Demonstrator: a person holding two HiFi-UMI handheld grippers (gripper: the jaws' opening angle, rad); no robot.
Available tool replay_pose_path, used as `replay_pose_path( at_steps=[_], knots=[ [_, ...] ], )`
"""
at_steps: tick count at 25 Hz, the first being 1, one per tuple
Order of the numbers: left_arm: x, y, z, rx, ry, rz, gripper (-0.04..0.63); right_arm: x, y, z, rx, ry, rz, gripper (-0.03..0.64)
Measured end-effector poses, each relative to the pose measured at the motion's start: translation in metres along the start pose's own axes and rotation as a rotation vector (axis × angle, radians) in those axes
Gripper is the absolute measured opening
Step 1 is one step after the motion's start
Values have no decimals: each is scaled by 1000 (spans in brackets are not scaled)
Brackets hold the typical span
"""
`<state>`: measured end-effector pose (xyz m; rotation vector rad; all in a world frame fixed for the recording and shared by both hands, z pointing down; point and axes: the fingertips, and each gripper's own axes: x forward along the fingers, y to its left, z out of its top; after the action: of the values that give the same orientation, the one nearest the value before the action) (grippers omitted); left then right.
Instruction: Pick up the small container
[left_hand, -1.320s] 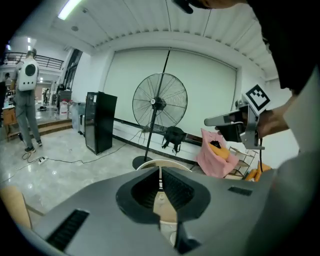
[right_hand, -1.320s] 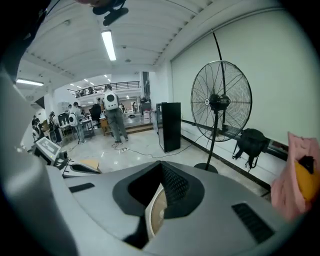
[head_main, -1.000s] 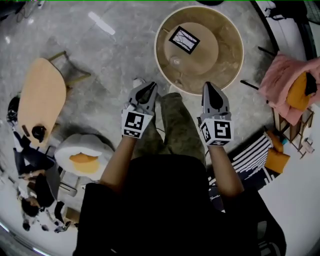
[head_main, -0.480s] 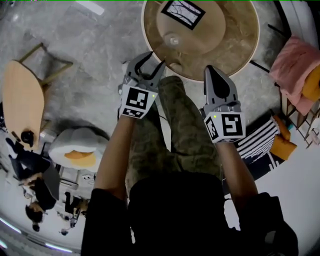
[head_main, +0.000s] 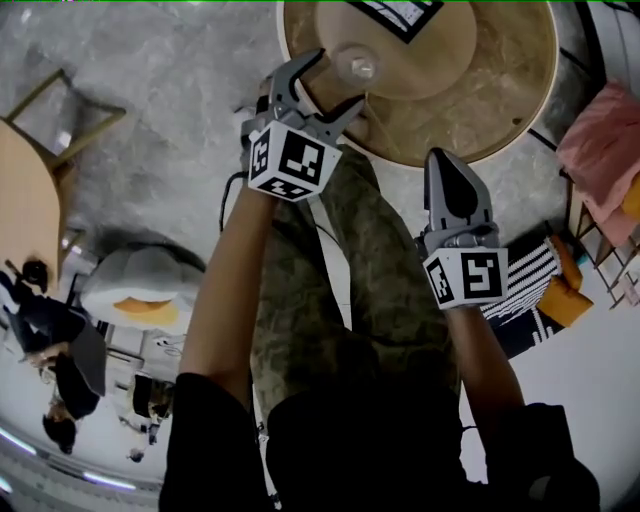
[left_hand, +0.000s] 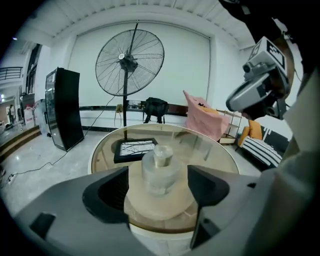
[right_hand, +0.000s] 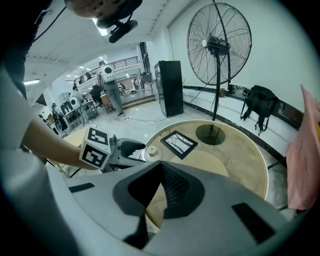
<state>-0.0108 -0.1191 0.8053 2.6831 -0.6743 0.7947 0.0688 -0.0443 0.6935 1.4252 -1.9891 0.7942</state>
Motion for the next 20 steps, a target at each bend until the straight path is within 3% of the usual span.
replay_pose_path(
  at_steps=[11, 20],
  knots=[
    [56, -3, -2, 54, -15, 21, 365, 20, -31, -9, 20, -8, 16, 21],
    [73, -1, 0, -36, -72, 22, 364, 25, -54, -12, 12, -24, 25, 21]
  ],
)
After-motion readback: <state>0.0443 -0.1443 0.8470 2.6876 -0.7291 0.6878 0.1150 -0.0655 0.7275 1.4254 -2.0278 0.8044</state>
